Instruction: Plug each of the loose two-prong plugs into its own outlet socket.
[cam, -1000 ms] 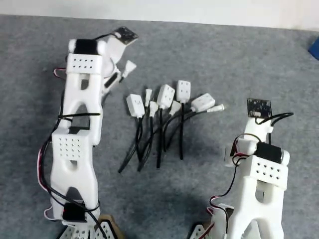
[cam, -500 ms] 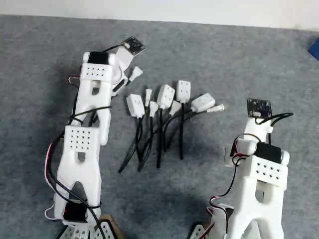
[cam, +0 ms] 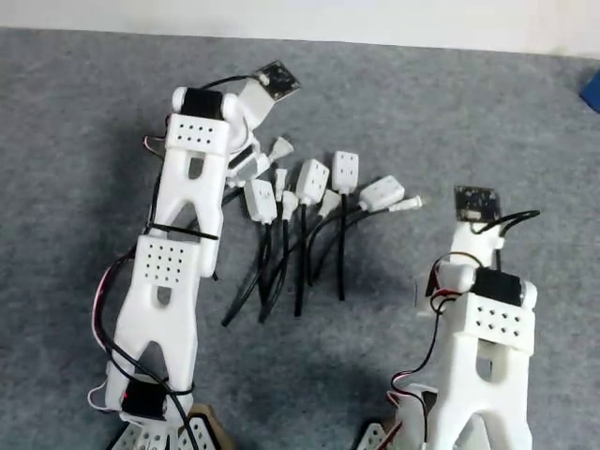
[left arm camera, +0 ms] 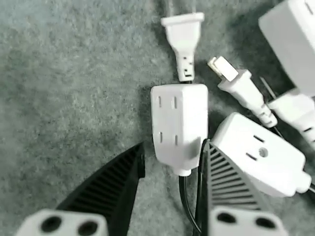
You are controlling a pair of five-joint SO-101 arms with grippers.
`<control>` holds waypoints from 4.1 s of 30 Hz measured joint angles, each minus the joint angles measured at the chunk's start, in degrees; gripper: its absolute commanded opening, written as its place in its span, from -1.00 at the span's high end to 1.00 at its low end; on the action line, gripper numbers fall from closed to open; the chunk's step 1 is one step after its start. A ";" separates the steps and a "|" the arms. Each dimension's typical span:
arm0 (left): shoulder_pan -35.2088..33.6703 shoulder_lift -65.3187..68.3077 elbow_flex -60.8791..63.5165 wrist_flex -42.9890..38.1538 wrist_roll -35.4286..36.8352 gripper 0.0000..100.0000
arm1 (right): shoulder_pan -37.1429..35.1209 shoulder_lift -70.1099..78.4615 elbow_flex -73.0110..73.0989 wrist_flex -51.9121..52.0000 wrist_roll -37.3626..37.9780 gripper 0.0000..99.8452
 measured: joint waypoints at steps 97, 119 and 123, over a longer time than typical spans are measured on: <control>48.09 -47.47 85.54 -19.52 13.98 0.99 | 33.14 0.00 -7.03 -5.98 3.60 0.99; 44.92 -48.18 81.05 -21.63 10.99 0.65 | 26.81 0.00 -3.08 -7.12 3.60 0.99; 45.45 -48.18 77.36 -18.11 10.64 0.65 | 26.02 0.00 -3.08 -7.12 3.60 0.99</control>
